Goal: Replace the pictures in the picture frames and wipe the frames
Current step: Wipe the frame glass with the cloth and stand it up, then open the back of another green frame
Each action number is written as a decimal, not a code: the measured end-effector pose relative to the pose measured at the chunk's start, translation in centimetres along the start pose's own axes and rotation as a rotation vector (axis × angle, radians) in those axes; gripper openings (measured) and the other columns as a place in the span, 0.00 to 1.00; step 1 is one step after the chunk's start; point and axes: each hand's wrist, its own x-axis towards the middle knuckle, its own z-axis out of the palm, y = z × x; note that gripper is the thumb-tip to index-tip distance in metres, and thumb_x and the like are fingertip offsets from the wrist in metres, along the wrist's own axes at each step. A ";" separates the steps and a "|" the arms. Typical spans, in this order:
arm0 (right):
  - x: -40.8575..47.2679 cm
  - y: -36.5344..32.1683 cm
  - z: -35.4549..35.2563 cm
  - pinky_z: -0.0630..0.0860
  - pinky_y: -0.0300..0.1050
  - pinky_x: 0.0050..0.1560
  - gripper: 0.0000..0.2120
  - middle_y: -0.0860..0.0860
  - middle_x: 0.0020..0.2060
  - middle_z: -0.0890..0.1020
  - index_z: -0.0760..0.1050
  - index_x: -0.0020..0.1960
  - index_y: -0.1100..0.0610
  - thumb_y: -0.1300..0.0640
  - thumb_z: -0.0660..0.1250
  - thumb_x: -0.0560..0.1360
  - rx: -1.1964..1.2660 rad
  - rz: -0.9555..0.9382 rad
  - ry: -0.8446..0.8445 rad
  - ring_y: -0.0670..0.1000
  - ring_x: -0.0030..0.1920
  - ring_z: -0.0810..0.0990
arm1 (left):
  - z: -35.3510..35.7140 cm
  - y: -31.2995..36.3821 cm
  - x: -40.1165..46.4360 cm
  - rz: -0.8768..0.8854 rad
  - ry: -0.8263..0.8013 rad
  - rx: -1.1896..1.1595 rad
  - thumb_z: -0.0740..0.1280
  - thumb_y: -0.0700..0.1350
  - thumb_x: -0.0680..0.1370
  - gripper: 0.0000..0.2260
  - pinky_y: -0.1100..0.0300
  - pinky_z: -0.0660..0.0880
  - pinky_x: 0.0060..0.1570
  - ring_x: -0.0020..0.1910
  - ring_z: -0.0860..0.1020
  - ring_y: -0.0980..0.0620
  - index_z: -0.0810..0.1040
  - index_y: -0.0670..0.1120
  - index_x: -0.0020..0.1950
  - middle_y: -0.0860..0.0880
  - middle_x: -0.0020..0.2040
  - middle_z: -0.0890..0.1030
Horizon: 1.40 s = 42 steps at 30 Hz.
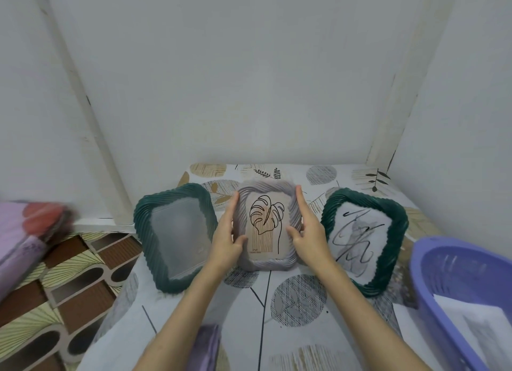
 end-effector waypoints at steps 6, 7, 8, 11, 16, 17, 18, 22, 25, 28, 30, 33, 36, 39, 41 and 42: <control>-0.4 -0.5 -0.2 0.61 0.34 0.60 0.41 0.55 0.67 0.68 0.43 0.74 0.39 0.68 0.62 0.76 -0.049 0.027 -0.013 0.52 0.63 0.70 | 0.0 -0.1 -0.3 -0.001 -0.019 0.042 0.64 0.28 0.73 0.45 0.43 0.69 0.66 0.72 0.62 0.52 0.50 0.73 0.69 0.63 0.71 0.57; -0.4 -0.5 -0.2 0.60 0.33 0.59 0.41 0.55 0.67 0.68 0.43 0.74 0.39 0.68 0.62 0.76 -0.068 0.025 -0.014 0.52 0.63 0.70 | 0.0 0.1 -0.3 0.006 -0.015 0.063 0.64 0.28 0.72 0.45 0.43 0.70 0.65 0.71 0.65 0.51 0.50 0.72 0.69 0.63 0.70 0.58; -0.5 -0.7 -0.4 0.60 0.32 0.59 0.41 0.55 0.67 0.68 0.42 0.74 0.40 0.67 0.62 0.76 -0.088 0.019 -0.015 0.50 0.63 0.70 | 0.0 0.3 -0.4 0.016 -0.003 0.091 0.64 0.28 0.72 0.45 0.44 0.70 0.65 0.69 0.67 0.51 0.50 0.70 0.70 0.62 0.69 0.60; -1.6 -1.4 -1.4 0.66 0.36 0.61 0.40 0.52 0.67 0.67 0.42 0.74 0.41 0.66 0.62 0.76 -0.130 -0.005 -0.002 0.43 0.57 0.70 | 0.2 1.2 -1.0 0.090 0.088 0.218 0.64 0.29 0.72 0.40 0.58 0.57 0.72 0.72 0.60 0.55 0.51 0.60 0.73 0.53 0.73 0.58; -6.3 -1.0 -5.1 0.68 0.39 0.64 0.34 0.48 0.58 0.70 0.55 0.71 0.42 0.71 0.59 0.75 -0.133 -0.140 0.393 0.45 0.57 0.71 | 4.1 4.0 -2.7 0.387 0.132 0.274 0.62 0.29 0.73 0.27 0.73 0.55 0.70 0.67 0.63 0.62 0.65 0.46 0.70 0.50 0.67 0.69; -6.9 -0.6 -5.8 0.65 0.36 0.63 0.34 0.50 0.60 0.69 0.58 0.71 0.43 0.73 0.59 0.74 -0.162 -0.146 0.512 0.48 0.61 0.69 | 5.5 4.5 -2.9 0.406 0.069 0.261 0.62 0.29 0.73 0.26 0.72 0.57 0.69 0.66 0.64 0.63 0.67 0.45 0.69 0.50 0.66 0.71; -7.1 -0.4 -6.6 0.63 0.34 0.61 0.35 0.53 0.64 0.67 0.59 0.71 0.45 0.74 0.58 0.73 -0.201 -0.118 0.605 0.51 0.64 0.67 | 6.9 4.9 -2.8 0.403 0.004 0.234 0.61 0.29 0.73 0.25 0.68 0.60 0.70 0.65 0.65 0.63 0.68 0.45 0.68 0.50 0.65 0.72; -5.8 0.7 -9.1 0.60 0.35 0.59 0.40 0.59 0.73 0.54 0.51 0.75 0.48 0.76 0.57 0.71 -0.276 0.141 0.611 0.59 0.70 0.57 | 11.1 6.9 -2.2 0.176 -0.232 0.061 0.60 0.29 0.74 0.31 0.54 0.59 0.73 0.72 0.61 0.55 0.58 0.48 0.74 0.53 0.72 0.64; -5.2 1.1 -10.1 0.69 0.48 0.61 0.43 0.60 0.71 0.56 0.43 0.75 0.43 0.75 0.56 0.72 -0.236 0.234 0.476 0.61 0.66 0.65 | 12.2 7.7 -1.6 0.028 -0.327 0.003 0.62 0.30 0.74 0.36 0.51 0.58 0.74 0.75 0.57 0.51 0.50 0.49 0.76 0.50 0.76 0.57; -5.5 0.9 -10.4 0.72 0.48 0.53 0.43 0.61 0.63 0.66 0.43 0.75 0.43 0.75 0.56 0.72 -0.221 0.252 0.428 0.58 0.53 0.71 | 12.2 7.7 -1.6 0.002 -0.298 -0.009 0.66 0.31 0.72 0.38 0.46 0.66 0.69 0.71 0.65 0.46 0.52 0.51 0.76 0.47 0.73 0.63; -6.0 0.6 -10.6 0.73 0.48 0.50 0.43 0.60 0.61 0.69 0.45 0.75 0.42 0.75 0.56 0.72 -0.209 0.227 0.440 0.56 0.49 0.71 | 11.5 7.8 -2.3 -0.011 -0.270 -0.072 0.68 0.31 0.72 0.38 0.50 0.74 0.61 0.63 0.73 0.46 0.55 0.53 0.75 0.45 0.67 0.70; -7.8 0.0 -11.3 0.68 0.38 0.46 0.40 0.58 0.64 0.70 0.50 0.75 0.44 0.75 0.56 0.72 -0.192 0.197 0.381 0.58 0.53 0.73 | 9.4 8.2 -4.5 -0.045 -0.238 -0.201 0.68 0.31 0.72 0.35 0.62 0.80 0.45 0.44 0.80 0.55 0.60 0.55 0.72 0.47 0.54 0.74; -9.8 -0.5 -11.6 0.73 0.44 0.51 0.40 0.55 0.66 0.71 0.53 0.74 0.42 0.74 0.59 0.73 -0.137 0.203 0.246 0.59 0.56 0.75 | 6.7 8.4 -7.3 -0.079 -0.233 -0.274 0.69 0.31 0.71 0.33 0.62 0.81 0.38 0.34 0.81 0.58 0.65 0.55 0.70 0.48 0.48 0.73; -11.3 -1.4 -10.8 0.75 0.52 0.59 0.41 0.51 0.69 0.69 0.51 0.72 0.36 0.70 0.63 0.73 -0.054 0.210 0.113 0.54 0.60 0.75 | 4.5 8.7 -9.3 -0.102 -0.209 -0.284 0.71 0.32 0.70 0.33 0.52 0.82 0.44 0.38 0.81 0.50 0.67 0.59 0.67 0.48 0.48 0.74; -11.8 -2.5 -9.8 0.69 0.54 0.65 0.36 0.53 0.68 0.68 0.51 0.73 0.40 0.64 0.64 0.75 -0.084 0.177 0.137 0.53 0.67 0.68 | 3.5 9.2 -10.4 -0.085 -0.179 -0.257 0.71 0.32 0.70 0.33 0.52 0.81 0.46 0.41 0.82 0.47 0.68 0.61 0.66 0.49 0.48 0.75; -12.0 -3.1 -9.5 0.69 0.50 0.64 0.32 0.54 0.63 0.69 0.53 0.74 0.44 0.58 0.64 0.76 -0.130 0.149 0.187 0.52 0.64 0.69 | 3.0 9.5 -10.9 -0.068 -0.160 -0.252 0.70 0.32 0.70 0.32 0.52 0.81 0.46 0.43 0.82 0.47 0.68 0.60 0.66 0.49 0.49 0.75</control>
